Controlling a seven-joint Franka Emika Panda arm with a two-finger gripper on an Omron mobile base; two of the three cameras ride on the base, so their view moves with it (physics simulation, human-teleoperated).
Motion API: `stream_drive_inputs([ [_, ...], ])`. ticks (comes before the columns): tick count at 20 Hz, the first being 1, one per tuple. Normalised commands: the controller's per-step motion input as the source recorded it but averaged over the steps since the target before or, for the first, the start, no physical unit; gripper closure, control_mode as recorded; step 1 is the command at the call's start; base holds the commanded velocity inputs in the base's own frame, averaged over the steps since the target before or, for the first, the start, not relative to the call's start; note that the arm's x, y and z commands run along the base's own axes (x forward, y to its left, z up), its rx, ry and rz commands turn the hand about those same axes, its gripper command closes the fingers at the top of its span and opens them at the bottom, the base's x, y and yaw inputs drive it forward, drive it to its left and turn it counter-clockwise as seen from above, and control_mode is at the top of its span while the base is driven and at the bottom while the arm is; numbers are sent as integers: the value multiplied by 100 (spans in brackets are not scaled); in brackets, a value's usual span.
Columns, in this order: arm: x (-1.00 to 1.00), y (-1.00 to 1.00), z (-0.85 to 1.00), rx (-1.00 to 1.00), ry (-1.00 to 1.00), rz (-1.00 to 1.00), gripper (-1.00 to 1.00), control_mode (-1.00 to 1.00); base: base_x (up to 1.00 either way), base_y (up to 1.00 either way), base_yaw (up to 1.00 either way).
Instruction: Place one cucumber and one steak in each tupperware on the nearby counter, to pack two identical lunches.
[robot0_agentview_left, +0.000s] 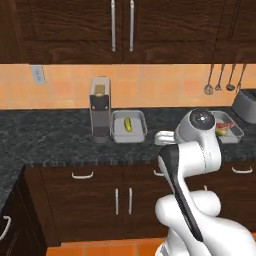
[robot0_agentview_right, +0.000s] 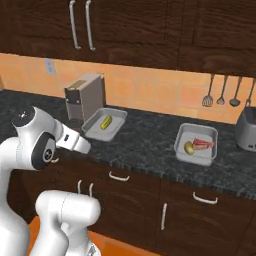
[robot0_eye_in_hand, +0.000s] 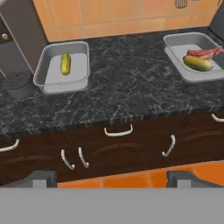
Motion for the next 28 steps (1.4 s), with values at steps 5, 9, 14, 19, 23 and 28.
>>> stream_drive_inputs([
  [5,0,0,0,0,0,0,-100,100,-81,-85,-17],
  [9,0,0,0,0,0,0,-100,100,-28,-100,-15],
  [14,0,0,0,0,0,0,-100,100,-2,-100,-12],
  [19,0,0,0,0,0,0,-100,100,-53,-100,-12],
  [23,0,0,0,0,0,0,-100,100,-82,-100,-13],
  [28,0,0,0,0,0,0,-100,100,-9,-100,-11],
])
